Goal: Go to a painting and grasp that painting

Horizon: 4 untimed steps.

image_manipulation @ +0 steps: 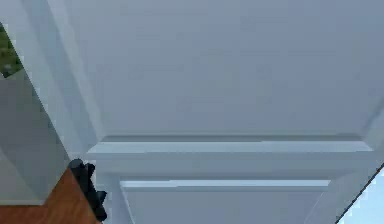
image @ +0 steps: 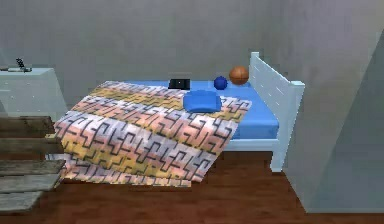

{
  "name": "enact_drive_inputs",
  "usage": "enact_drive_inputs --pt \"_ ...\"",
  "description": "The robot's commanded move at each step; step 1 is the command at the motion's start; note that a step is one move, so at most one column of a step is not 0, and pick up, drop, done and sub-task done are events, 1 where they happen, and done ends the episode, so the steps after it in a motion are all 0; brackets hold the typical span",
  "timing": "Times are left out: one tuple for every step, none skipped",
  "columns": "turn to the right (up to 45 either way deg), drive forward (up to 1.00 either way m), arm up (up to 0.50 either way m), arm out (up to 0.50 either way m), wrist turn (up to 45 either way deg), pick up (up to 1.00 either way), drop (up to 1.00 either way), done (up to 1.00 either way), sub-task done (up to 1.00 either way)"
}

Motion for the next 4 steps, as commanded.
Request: enact_drive_inputs --pt "0.0 0.40 0.00 0.00 0.0 0.00 0.00 0.00 0.00" --pt "33.0 0.00 0.00 0.00 0.0 0.00 0.00 0.00 0.00" --pt "0.0 0.45 0.00 0.00 0.0 0.00 0.00 0.00 0.00" --pt "45.0 0.00 0.00 0.00 0.0 0.00 0.00 0.00 0.00"
